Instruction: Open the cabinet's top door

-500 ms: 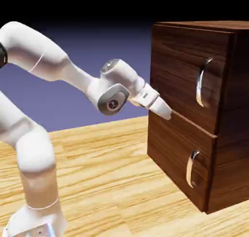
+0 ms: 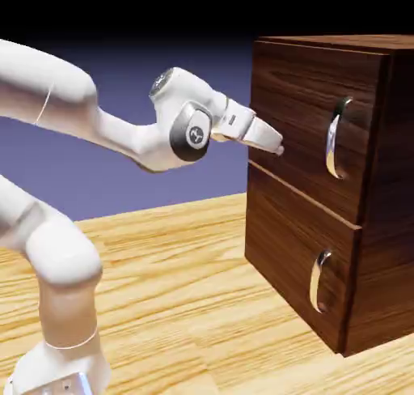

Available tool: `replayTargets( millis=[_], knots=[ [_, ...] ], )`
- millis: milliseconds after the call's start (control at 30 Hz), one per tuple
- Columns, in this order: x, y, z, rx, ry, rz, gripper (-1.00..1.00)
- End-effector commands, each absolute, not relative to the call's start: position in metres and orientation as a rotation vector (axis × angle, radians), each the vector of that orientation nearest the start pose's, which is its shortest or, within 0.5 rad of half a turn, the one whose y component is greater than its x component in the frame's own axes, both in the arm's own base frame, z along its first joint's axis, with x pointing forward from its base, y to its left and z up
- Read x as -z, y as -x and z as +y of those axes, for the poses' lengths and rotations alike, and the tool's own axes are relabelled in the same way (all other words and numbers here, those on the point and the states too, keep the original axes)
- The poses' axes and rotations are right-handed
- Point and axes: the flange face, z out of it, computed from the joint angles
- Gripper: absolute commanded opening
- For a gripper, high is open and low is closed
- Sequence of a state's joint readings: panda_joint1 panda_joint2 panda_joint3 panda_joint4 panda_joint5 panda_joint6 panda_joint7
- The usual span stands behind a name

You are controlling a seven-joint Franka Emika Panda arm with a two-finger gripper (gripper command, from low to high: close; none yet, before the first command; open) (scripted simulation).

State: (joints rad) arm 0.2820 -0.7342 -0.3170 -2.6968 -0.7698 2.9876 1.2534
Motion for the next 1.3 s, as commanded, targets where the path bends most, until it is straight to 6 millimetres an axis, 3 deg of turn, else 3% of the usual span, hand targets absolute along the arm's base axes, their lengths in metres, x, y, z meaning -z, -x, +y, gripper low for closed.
replayTargets(
  millis=[0,333,633,967,1267],
  knots=[
    [-0.554,-0.369,0.019,1.327,2.336,0.755,0.00],
    [-0.580,-0.355,0.003,1.470,2.216,0.708,0.00],
    [-0.586,-0.350,-0.025,1.578,2.091,0.691,0.00],
    [-0.573,-0.358,-0.063,1.669,1.944,0.688,0.00],
    [-0.542,-0.378,-0.099,1.719,1.817,0.688,0.00]
  ],
)
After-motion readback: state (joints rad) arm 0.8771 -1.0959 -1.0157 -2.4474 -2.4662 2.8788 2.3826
